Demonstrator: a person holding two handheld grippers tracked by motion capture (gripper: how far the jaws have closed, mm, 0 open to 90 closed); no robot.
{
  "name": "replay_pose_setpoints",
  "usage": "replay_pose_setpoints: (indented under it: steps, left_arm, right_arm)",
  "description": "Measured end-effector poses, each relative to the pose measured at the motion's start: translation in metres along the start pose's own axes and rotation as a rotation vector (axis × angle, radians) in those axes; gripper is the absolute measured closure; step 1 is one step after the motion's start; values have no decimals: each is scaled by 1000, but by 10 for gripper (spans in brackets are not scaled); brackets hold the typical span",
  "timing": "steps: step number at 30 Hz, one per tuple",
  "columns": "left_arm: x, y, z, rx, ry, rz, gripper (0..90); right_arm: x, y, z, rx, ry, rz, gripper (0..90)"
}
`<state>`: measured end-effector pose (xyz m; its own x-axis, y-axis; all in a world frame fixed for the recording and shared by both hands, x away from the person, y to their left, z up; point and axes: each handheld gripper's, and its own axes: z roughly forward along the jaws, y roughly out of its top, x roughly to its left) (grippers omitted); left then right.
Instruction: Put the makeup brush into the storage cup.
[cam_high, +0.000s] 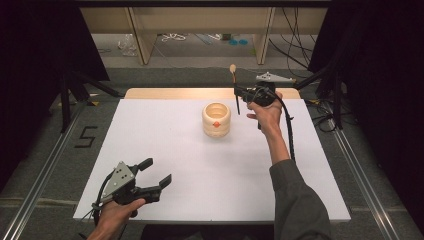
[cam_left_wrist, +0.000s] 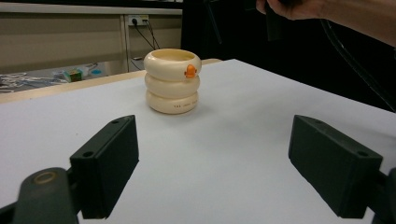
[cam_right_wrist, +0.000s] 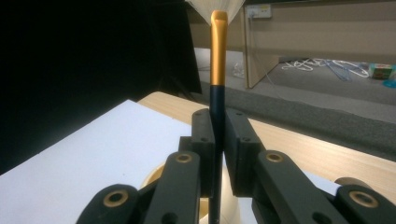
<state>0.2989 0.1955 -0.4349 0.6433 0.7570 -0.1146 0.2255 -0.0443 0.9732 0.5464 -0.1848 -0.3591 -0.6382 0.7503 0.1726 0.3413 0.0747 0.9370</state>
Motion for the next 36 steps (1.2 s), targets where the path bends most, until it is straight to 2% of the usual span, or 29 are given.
replay_pose_setpoints:
  steps: [8, 16, 18, 19, 22, 25, 26, 27, 28, 32, 36]
  left_arm:
    - [0, 0, 0, 1, 0, -1, 158]
    - [0, 0, 0, -3, -1, -5, 158]
    - [-2, -1, 0, -2, -9, -24, 158]
    - [0, 0, 0, -3, -3, -5, 158]
    - [0, 0, 0, -6, -1, 6, 158]
    - [0, 0, 0, -5, -2, 5, 158]
    - [0, 0, 0, -5, -2, 5, 158]
    - [-2, -1, -1, -5, 10, -24, 158]
    - [-1, 0, 0, -5, 1, -4, 158]
    - [-1, 0, 0, -6, 1, -8, 158]
    - [-1, 0, -1, -8, 1, -13, 158]
  right_arm:
    - [1, -1, 5, -2, 9, 17, 832]
    - [8, 4, 16, -7, 18, -9, 832]
    - [10, 6, 20, -7, 16, -13, 832]
    - [11, 7, 21, -5, 20, -11, 832]
    - [13, 9, 27, -7, 21, -17, 832]
    - [15, 9, 31, -1, 17, -25, 832]
    - [15, 9, 33, -6, 27, -14, 832]
    - [15, 8, 34, -4, 25, -14, 832]
    - [16, 9, 35, 0, 24, -14, 832]
    - [16, 8, 40, -11, 24, -27, 832]
    - [17, 8, 43, -4, 26, -16, 832]
